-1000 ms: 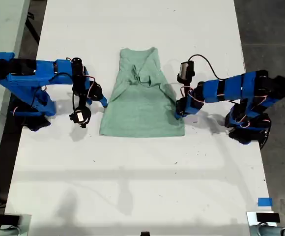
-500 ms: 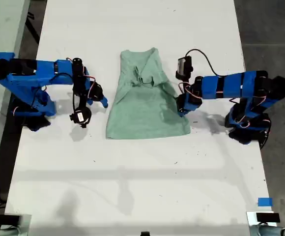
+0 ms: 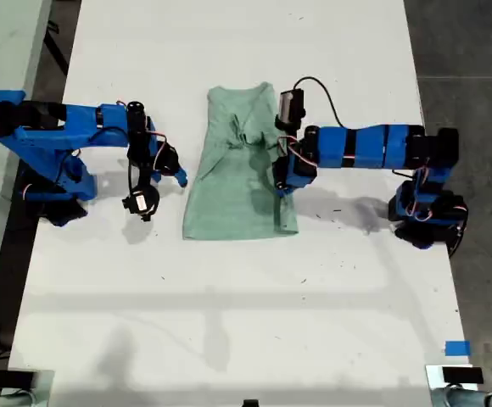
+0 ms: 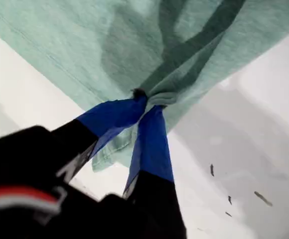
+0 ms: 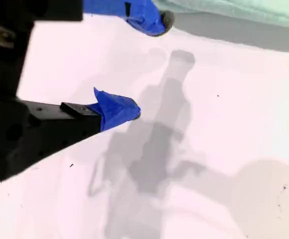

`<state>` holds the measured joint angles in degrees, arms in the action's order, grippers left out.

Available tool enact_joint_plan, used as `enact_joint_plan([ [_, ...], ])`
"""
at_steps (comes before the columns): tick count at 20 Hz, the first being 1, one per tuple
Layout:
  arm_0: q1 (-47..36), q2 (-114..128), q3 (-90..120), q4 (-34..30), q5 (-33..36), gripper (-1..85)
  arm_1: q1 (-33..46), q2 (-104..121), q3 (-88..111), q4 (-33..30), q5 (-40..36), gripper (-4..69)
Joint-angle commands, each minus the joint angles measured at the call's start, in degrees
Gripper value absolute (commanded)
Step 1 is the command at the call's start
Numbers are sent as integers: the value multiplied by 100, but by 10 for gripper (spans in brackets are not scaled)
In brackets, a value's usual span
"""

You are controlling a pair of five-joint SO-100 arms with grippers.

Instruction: Fold tshirt

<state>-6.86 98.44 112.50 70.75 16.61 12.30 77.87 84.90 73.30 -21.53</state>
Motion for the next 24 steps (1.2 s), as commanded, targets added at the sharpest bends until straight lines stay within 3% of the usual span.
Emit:
enact_joint_plan([
  [1,53,9,-545,-18,18,200,-211,-624,-976,-316,422,-21],
  [4,53,-88,-659,9,26,201,-360,-1274,-1617,-404,448,14],
  [5,62,-114,-694,26,26,201,-396,-1283,-1661,-396,457,144],
  [7,70,-149,-712,35,26,202,-413,-1187,-2013,158,510,225],
  [8,79,-176,-729,53,18,204,-422,-1046,-2118,299,352,327],
  [9,88,-211,-782,88,18,204,-431,-914,-2259,527,308,342],
  [16,308,-519,-1591,580,-79,205,-229,1099,-1688,1635,220,289],
  [24,677,-1169,-1846,299,-229,208,176,3006,527,1459,105,292],
])
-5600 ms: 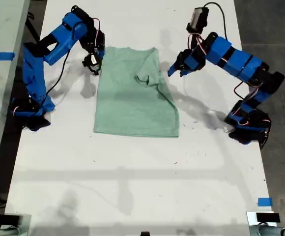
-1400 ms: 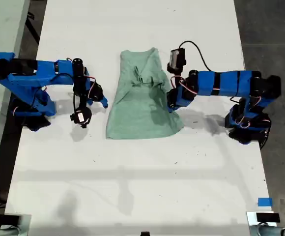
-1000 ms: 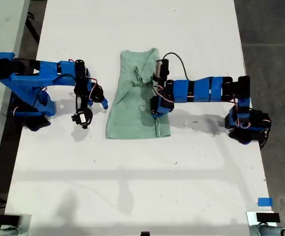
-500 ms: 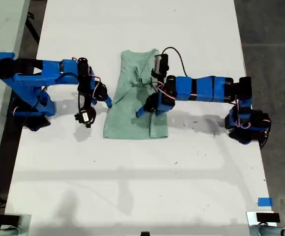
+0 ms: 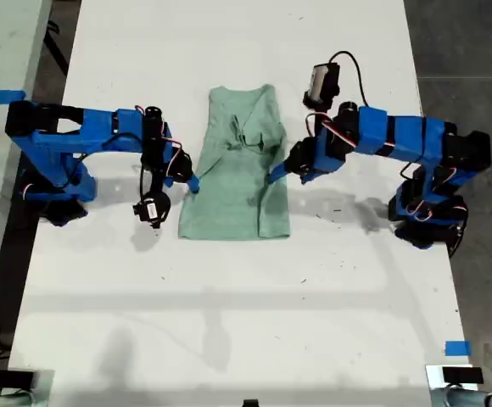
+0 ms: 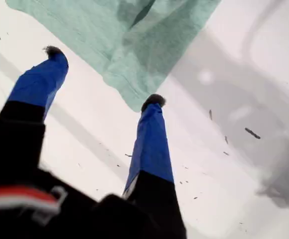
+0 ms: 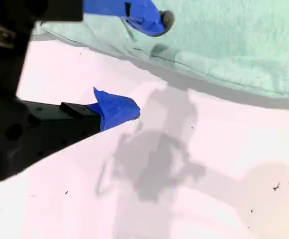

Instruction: Fold tshirt

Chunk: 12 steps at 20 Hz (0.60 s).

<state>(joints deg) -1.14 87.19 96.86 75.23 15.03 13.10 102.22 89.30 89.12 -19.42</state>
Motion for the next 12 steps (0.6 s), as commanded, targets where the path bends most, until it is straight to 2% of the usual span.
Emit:
enact_joint_plan([
  [1,105,-167,-281,-246,-70,209,114,703,211,-132,-123,292],
  [7,97,-668,-272,-712,-44,201,132,1538,1178,-132,-114,295],
  [8,97,-721,-255,-800,-26,157,132,1670,1327,-141,-97,295],
  [9,88,-738,-229,-888,-35,60,132,1793,1450,-141,-70,294],
  [10,88,-738,-193,-1020,-9,13,132,1907,1564,-158,-53,293],
  [12,97,-773,-193,-1090,-35,1,132,2083,1740,-193,-9,292],
])
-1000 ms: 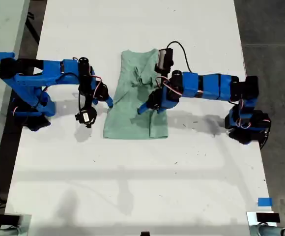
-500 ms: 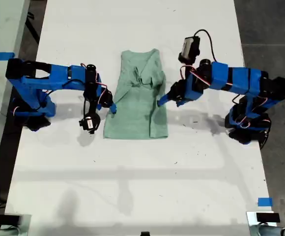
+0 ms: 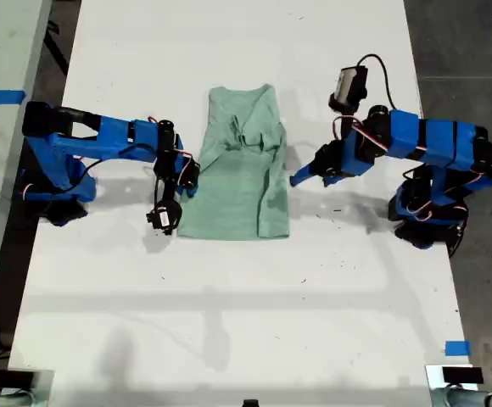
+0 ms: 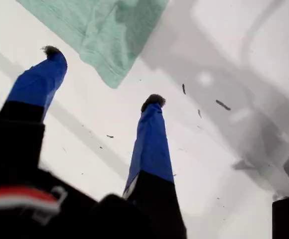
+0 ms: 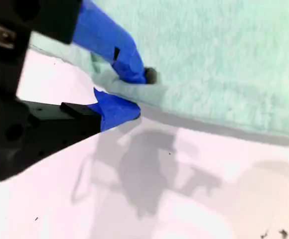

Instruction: Fold tshirt

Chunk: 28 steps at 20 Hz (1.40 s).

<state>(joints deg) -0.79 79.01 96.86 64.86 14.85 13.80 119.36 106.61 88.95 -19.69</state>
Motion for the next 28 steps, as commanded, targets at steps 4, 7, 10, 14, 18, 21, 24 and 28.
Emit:
enact_joint_plan([
  [4,62,-44,-35,-281,-26,1,9,589,299,-281,79,290],
  [7,79,-316,62,-686,-88,1,-26,729,466,-334,141,287],
  [10,97,-316,-123,-519,-123,1,-79,826,519,-334,193,285],
  [14,105,360,-1099,835,-141,1,-88,949,721,-448,246,284],
  [18,149,-158,-2777,1608,-79,1,-88,1099,958,-580,281,282],
  [21,114,-1354,-4148,1749,176,1,-88,1230,1072,-615,281,280],
  [24,105,-2619,-5449,1591,325,1,-88,1371,1195,-615,290,278],
  [28,-9,-3419,-5590,853,404,1,-97,1468,1310,-615,316,278],
])
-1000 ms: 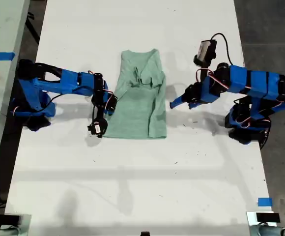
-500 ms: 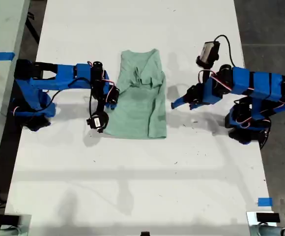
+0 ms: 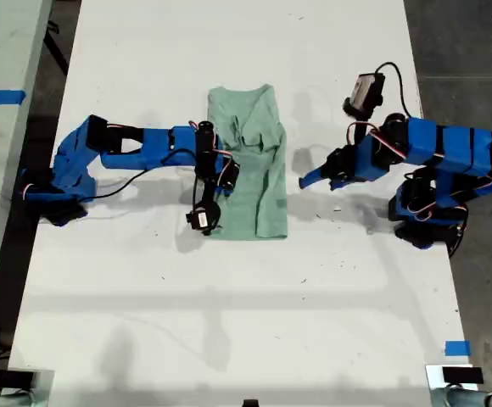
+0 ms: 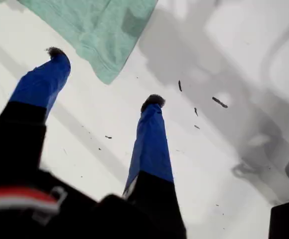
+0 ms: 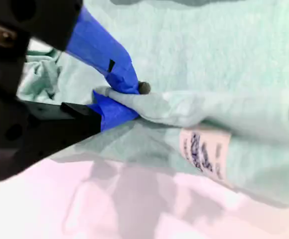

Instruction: Fold tshirt

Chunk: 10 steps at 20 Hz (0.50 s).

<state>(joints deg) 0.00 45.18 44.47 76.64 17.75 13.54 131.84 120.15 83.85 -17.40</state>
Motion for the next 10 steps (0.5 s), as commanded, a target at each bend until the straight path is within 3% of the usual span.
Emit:
enact_joint_plan([
  [1,-105,-176,-360,-536,202,4,-70,229,-26,-105,88,278],
  [3,-114,-413,-396,-826,237,175,-70,237,-9,-132,79,278],
  [7,-79,-378,-404,-747,264,239,-70,246,26,-158,97,278],
  [10,-9,202,-281,-44,149,236,-70,272,62,-158,114,278],
])
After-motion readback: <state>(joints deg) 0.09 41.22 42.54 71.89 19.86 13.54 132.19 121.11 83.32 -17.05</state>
